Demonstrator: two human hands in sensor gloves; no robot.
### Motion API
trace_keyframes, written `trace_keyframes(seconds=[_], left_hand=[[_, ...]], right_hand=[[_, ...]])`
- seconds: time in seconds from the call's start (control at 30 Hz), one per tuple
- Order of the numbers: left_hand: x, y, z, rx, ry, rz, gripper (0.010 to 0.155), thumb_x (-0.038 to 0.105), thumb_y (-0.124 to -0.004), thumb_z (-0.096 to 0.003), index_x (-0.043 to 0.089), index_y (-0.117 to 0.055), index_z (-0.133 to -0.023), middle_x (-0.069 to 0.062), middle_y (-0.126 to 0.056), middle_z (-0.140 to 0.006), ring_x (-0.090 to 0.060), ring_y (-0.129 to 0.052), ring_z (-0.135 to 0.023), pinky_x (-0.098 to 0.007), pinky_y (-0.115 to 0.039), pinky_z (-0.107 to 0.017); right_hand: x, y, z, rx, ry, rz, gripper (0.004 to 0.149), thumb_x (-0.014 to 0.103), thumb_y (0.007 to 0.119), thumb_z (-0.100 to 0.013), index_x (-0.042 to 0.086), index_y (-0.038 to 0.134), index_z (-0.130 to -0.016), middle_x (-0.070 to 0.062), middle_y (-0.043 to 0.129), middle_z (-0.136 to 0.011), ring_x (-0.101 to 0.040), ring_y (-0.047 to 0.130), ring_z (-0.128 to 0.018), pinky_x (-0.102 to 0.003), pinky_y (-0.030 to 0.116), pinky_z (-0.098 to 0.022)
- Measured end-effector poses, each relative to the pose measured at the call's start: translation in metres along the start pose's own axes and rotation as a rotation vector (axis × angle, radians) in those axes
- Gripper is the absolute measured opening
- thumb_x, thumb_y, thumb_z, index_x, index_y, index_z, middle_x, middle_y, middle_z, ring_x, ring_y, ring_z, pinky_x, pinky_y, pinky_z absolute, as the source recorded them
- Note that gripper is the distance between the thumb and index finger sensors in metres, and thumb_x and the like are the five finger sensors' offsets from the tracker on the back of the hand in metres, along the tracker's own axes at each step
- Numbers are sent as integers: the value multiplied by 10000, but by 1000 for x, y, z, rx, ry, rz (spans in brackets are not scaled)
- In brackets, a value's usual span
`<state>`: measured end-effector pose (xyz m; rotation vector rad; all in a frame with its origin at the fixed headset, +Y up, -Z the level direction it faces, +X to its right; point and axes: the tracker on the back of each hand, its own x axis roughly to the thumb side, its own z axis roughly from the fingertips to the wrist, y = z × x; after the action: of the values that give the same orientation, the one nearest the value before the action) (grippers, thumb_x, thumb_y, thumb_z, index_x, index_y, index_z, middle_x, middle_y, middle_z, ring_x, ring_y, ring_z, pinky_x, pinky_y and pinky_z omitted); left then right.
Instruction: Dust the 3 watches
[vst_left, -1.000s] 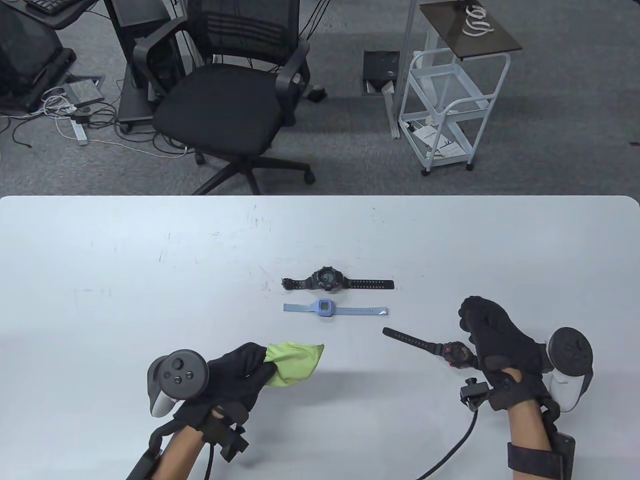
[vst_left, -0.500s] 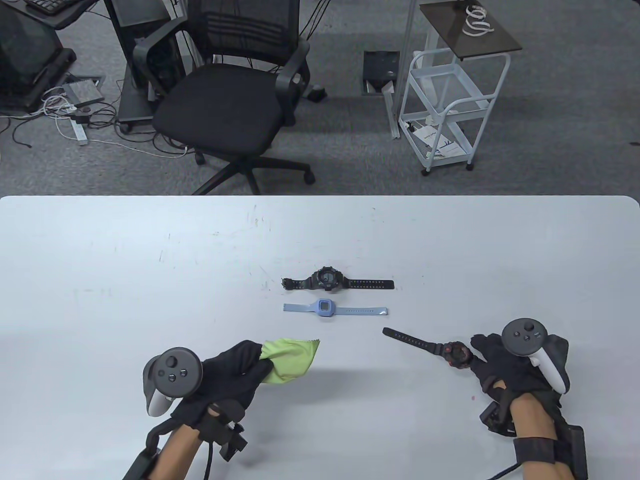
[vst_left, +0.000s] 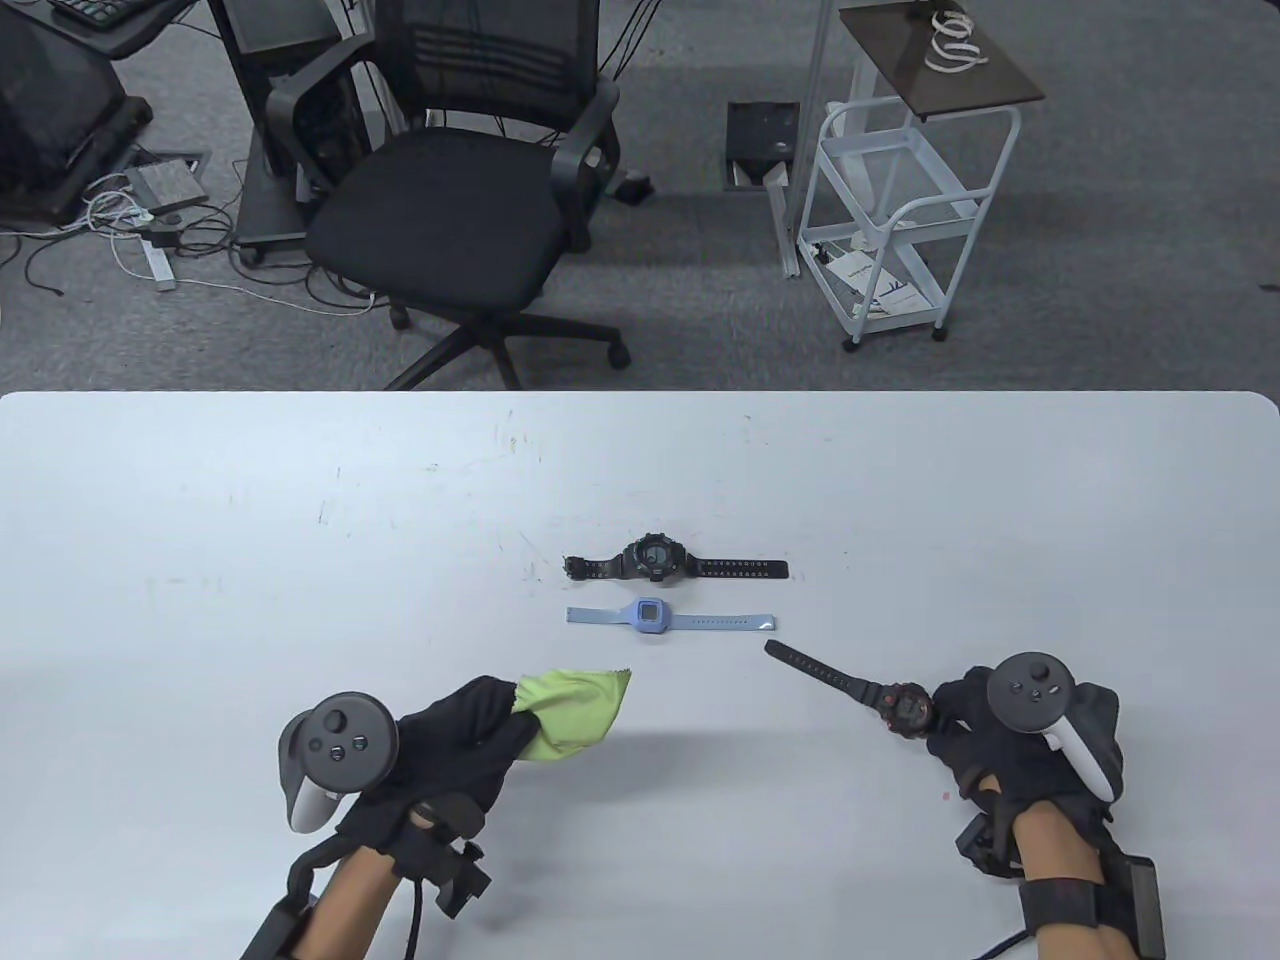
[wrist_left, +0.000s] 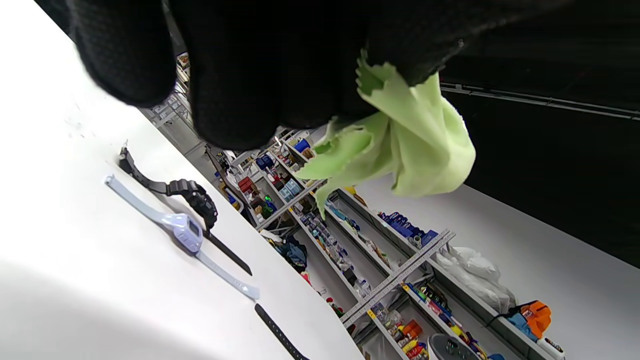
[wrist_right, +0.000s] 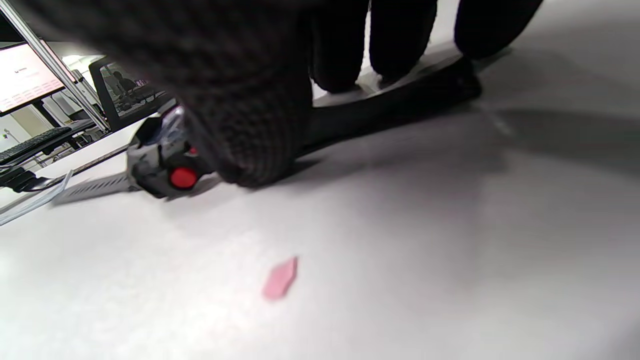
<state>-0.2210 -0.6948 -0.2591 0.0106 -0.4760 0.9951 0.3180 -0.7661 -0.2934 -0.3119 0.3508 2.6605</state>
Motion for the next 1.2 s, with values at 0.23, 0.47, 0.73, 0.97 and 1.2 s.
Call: trace_keyframes(seconds=[0.23, 0.47, 0.73, 0.97, 1.2], left_hand=[[-7, 10, 1, 51, 29, 99, 416, 392, -786, -512, 151, -905, -830, -102, -942, -800, -337, -1009, -625, -652, -780, -553], [-10, 21, 3, 102, 52, 141, 416, 395, -776, -518, 161, -894, -841, -92, -931, -820, -341, -999, -648, -653, -774, -560], [-17, 28, 5, 123, 54, 195, 417, 396, -768, -522, 167, -879, -852, -95, -861, -938, -378, -924, -800, -685, -730, -601], [-19, 26, 1, 51, -4, 230, 421, 402, -814, -514, 94, -908, -785, -116, -802, -1028, -408, -840, -939, -720, -693, -640], [-17, 9, -7, -154, -75, 295, 428, 410, -853, -503, 37, -919, -700, -122, -878, -973, -403, -916, -902, -693, -735, -645]], right_hand=[[-4, -13, 5, 36, -53, -156, 522, 343, 978, -389, 137, 880, -859, -125, 825, -1003, -469, 621, -1004, -702, 492, -696], [32, -45, 25, -44, -314, -517, 530, 402, 943, -409, 139, 895, -866, -61, 1081, -598, -310, 1030, -643, -627, 743, -557], [125, -31, 44, 402, -673, -657, 510, 405, 888, -458, 139, 911, -892, -36, 1068, -537, -283, 1031, -591, -618, 746, -552], [182, 20, 59, 799, -807, -470, 497, 392, 835, -468, 199, 876, -925, -52, 1031, -630, -318, 981, -679, -644, 690, -598], [194, 38, 62, 832, -839, -423, 487, 373, 809, -476, 253, 841, -947, -73, 989, -720, -350, 925, -750, -665, 644, -624]])
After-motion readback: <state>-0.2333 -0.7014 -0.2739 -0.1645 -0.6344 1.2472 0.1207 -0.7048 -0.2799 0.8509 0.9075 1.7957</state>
